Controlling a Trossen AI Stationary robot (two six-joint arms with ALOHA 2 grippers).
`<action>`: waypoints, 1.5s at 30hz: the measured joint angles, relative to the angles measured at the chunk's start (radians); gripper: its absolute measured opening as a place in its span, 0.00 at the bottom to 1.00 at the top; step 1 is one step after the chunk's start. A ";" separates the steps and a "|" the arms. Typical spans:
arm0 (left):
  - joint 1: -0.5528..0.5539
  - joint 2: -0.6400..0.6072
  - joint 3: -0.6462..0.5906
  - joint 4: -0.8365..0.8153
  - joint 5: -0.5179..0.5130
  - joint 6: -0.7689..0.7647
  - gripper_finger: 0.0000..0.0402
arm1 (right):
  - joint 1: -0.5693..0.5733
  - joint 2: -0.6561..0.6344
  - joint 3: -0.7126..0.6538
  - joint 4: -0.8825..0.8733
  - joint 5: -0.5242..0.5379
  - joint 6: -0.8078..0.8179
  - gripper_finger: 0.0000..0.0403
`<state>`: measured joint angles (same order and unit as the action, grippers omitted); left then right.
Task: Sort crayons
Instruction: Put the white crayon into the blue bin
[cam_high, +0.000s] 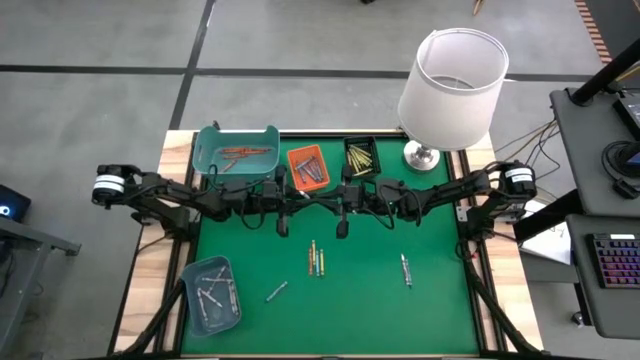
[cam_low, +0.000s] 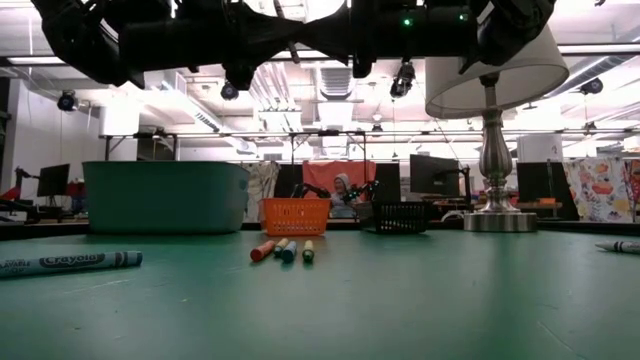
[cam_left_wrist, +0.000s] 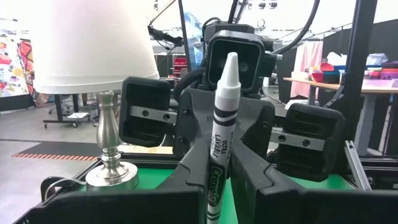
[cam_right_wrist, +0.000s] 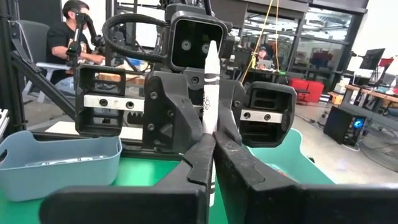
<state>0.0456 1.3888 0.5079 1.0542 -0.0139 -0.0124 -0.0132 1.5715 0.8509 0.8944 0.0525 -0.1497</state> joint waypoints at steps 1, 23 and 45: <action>0.000 0.000 0.000 0.000 0.000 0.000 0.02 | 0.000 0.000 0.000 -0.001 0.000 0.000 0.06; 0.002 -0.018 0.000 -0.089 -0.008 0.008 0.01 | 0.000 -0.076 0.001 -0.204 0.079 0.024 0.20; -0.100 -0.047 0.156 -1.343 0.001 -0.122 0.07 | -0.002 -0.158 -0.001 -0.547 0.081 0.098 0.23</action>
<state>-0.0548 1.3415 0.6635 -0.2885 -0.0129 -0.1346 -0.0154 1.4136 0.8501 0.3473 0.1337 -0.0517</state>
